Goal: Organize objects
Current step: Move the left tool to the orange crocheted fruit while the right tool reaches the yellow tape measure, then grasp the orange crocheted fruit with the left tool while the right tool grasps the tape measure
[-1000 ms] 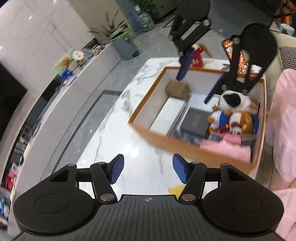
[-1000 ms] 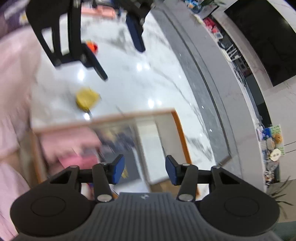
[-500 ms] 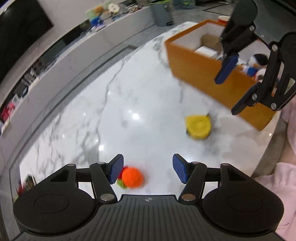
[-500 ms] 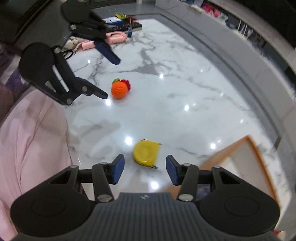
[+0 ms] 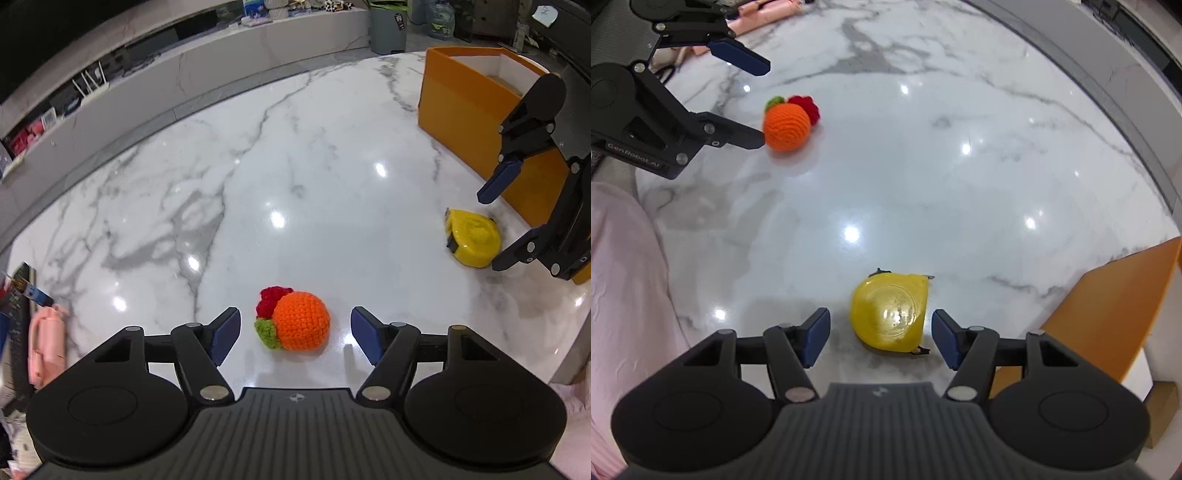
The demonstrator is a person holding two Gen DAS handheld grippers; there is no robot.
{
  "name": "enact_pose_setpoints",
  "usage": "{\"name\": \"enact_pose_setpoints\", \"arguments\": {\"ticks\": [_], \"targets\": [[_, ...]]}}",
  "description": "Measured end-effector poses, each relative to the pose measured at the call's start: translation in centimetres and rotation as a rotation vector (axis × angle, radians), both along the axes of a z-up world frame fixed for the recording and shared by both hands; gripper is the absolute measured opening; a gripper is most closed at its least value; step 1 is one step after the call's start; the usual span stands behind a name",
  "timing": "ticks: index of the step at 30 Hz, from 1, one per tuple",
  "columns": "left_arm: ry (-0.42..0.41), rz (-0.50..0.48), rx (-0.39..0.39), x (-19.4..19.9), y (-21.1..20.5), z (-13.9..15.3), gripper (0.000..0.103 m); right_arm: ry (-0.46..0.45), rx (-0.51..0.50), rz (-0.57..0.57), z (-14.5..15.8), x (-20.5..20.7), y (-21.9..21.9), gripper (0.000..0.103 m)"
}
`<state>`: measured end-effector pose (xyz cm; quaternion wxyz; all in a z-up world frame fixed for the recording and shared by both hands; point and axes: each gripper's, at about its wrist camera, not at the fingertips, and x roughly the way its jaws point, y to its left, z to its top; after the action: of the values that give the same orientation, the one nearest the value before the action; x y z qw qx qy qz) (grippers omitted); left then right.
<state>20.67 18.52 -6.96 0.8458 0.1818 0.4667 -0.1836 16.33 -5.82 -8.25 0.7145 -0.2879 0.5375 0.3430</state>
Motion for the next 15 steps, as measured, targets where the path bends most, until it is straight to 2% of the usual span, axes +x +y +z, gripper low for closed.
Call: {"name": "enact_pose_setpoints", "arguments": {"ticks": [4, 8, 11, 15], "targets": [[0.018, 0.025, -0.001, 0.6, 0.1, -1.0, 0.079, 0.024, 0.004, -0.063, -0.6, 1.1, -0.5, 0.065], [0.050, 0.054, -0.035, 1.0, 0.3, -1.3, 0.071, 0.072, 0.030, -0.110, -1.1, 2.0, -0.7, 0.065], [0.063, 0.075, -0.037, 1.3, 0.4, -1.6, 0.061, 0.085, 0.028, -0.112, -1.4, 1.9, -0.5, 0.065], [0.074, 0.086, -0.039, 1.5, 0.3, -1.6, 0.060, 0.079, 0.013, -0.088, -1.7, 1.6, -0.1, 0.060]]}}
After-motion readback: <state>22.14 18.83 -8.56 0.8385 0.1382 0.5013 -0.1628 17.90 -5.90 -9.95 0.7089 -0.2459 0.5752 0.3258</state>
